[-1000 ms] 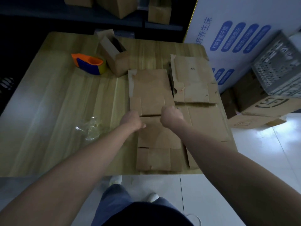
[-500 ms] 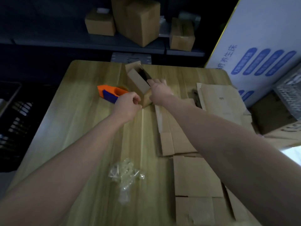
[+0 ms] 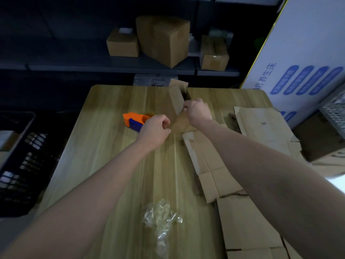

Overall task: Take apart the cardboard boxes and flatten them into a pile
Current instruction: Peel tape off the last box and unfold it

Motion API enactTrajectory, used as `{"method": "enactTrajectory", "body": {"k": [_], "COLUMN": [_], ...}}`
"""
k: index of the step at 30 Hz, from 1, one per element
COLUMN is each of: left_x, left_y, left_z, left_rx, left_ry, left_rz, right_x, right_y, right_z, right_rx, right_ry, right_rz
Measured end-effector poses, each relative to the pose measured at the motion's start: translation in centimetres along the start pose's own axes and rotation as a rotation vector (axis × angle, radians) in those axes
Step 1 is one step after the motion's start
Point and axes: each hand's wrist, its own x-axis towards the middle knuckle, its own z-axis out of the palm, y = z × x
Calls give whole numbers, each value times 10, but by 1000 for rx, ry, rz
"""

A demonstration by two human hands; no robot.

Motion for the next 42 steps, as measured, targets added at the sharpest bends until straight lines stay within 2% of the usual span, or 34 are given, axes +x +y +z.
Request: {"method": "enactTrajectory", "body": {"k": [7, 13, 16, 24, 28, 33, 37, 39, 42], "left_x": [-12, -23, -27, -50, -68, -85, -99, -107, -117], "left_y": [5, -14, 2, 62, 83, 103, 121, 125, 118], "left_z": [6, 9, 9, 35, 57, 94, 114, 123, 133], "left_rx": [-25, -94, -172, -246, -126, 109, 159, 137, -15], "left_ry": [-26, 75, 57, -87, -238, -365, -422, -453, -478], "left_rz": [-36, -119, -129, 19, 77, 106, 136, 161, 144], "right_x": [-6, -21, -35, -92, -129, -187, -223, -235, -251], "right_y": [-10, -16, -14, 36, 80, 114, 127, 134, 144], "right_z": [-12, -37, -60, -95, -92, -87, -76, -68, -57], "right_rx": [210, 287, 340, 420, 372, 144, -168, -206, -208], "right_ry": [-9, 154, 190, 207, 89, -293, -578, -619, -580], "right_rz": [111, 209, 254, 506, 580, 291, 116, 99, 86]}}
